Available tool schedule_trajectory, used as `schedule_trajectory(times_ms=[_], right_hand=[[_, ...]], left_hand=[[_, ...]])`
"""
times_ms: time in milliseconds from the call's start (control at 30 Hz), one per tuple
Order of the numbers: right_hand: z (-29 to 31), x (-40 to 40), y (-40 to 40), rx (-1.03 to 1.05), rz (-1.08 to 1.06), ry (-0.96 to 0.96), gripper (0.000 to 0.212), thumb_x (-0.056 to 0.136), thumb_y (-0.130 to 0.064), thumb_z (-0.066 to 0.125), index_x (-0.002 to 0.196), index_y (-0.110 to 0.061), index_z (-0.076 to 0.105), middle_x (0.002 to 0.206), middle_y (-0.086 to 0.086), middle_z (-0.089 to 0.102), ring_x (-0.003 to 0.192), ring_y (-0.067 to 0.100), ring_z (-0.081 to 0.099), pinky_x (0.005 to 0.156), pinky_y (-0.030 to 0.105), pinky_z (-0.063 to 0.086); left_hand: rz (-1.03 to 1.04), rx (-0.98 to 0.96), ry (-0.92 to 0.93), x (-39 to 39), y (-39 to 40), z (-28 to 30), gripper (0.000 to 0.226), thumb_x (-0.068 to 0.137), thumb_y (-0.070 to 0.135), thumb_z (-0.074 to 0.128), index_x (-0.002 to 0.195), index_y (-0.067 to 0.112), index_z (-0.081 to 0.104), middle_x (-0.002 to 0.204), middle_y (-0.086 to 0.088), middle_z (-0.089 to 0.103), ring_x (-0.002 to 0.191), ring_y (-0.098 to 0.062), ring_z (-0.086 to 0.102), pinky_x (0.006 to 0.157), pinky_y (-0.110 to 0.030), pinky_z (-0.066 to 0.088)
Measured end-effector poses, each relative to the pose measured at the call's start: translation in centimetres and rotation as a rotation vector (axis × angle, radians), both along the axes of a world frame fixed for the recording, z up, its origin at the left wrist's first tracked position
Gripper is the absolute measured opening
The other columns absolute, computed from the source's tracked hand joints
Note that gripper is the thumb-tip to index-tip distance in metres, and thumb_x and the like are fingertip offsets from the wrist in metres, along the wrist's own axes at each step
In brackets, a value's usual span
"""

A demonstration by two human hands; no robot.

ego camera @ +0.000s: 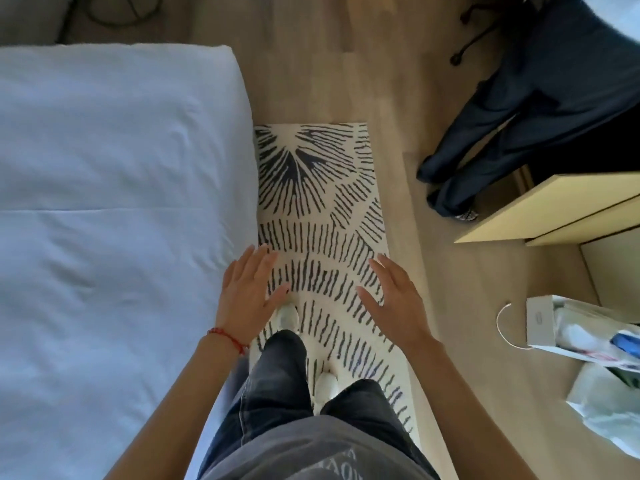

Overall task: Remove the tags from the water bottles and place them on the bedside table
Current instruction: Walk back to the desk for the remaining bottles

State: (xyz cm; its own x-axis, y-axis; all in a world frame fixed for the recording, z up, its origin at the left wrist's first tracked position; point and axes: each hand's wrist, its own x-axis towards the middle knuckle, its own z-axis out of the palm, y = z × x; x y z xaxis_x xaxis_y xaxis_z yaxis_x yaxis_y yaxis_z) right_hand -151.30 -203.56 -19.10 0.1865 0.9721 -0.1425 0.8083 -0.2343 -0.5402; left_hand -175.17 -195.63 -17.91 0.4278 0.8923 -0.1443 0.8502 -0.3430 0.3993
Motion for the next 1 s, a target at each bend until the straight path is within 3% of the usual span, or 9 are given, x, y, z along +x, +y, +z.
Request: schedule_trajectory(times_ms=[100, 300, 467, 633, 867, 1000], right_hand=[[-0.8, 0.6, 5.5, -0.023, 0.027, 0.001, 0.054, 0.092, -0.039, 0.049, 0.140, -0.016, 0.037, 0.150, 0.003, 0.032, 0.138, 0.018, 0.027, 0.112, 0.034, 0.026], [-1.3, 1.7, 19.2, -0.035, 0.017, 0.027, 0.054, 0.093, -0.039, 0.048, 0.141, -0.016, 0.035, 0.151, 0.001, 0.029, 0.139, 0.016, 0.024, 0.112, 0.033, 0.025], [0.0, 2.2, 30.1, 0.010, -0.005, 0.060, 0.053, 0.092, -0.038, 0.049, 0.139, -0.016, 0.037, 0.150, 0.003, 0.032, 0.138, 0.018, 0.027, 0.111, 0.033, 0.026], [0.7, 4.0, 38.4, 0.015, -0.012, 0.061, 0.053, 0.092, -0.038, 0.049, 0.140, -0.017, 0.037, 0.150, 0.002, 0.031, 0.138, 0.017, 0.026, 0.112, 0.035, 0.027], [-0.1, 9.3, 51.5, 0.016, -0.023, 0.043, 0.053, 0.091, -0.036, 0.052, 0.138, -0.015, 0.039, 0.149, 0.004, 0.033, 0.138, 0.018, 0.027, 0.111, 0.033, 0.025], [-0.3, 13.1, 59.8, 0.001, 0.003, 0.066, 0.054, 0.092, -0.038, 0.050, 0.140, -0.018, 0.036, 0.150, 0.001, 0.030, 0.139, 0.016, 0.025, 0.112, 0.034, 0.026]], left_hand=[[0.056, 0.002, 0.022, 0.1, 5.4, -0.8, 0.072, 0.085, 0.057, 0.023, 0.133, 0.007, 0.044, 0.141, -0.016, 0.043, 0.134, -0.033, 0.033, 0.108, -0.050, 0.028], [0.027, -0.017, 0.038, 1.2, 19.2, -0.6, 0.086, 0.086, 0.066, 0.005, 0.132, 0.006, 0.045, 0.139, -0.018, 0.045, 0.132, -0.035, 0.036, 0.106, -0.051, 0.030], [-0.008, 0.038, 0.057, 2.4, 31.4, 1.1, 0.077, 0.089, 0.061, 0.011, 0.132, 0.006, 0.045, 0.139, -0.018, 0.045, 0.132, -0.036, 0.037, 0.105, -0.052, 0.031], [0.006, 0.074, 0.030, 4.8, 40.8, 2.1, 0.063, 0.086, 0.047, 0.031, 0.130, 0.005, 0.046, 0.138, -0.019, 0.046, 0.131, -0.037, 0.037, 0.104, -0.054, 0.034], [0.049, 0.033, 0.017, 9.8, 51.8, 0.6, 0.071, 0.084, 0.053, 0.025, 0.133, 0.006, 0.044, 0.141, -0.017, 0.042, 0.134, -0.035, 0.032, 0.108, -0.051, 0.027], [0.040, 0.024, 0.031, 13.1, 59.2, 0.8, 0.078, 0.087, 0.061, 0.018, 0.128, 0.003, 0.049, 0.136, -0.020, 0.048, 0.129, -0.038, 0.039, 0.103, -0.052, 0.033]])
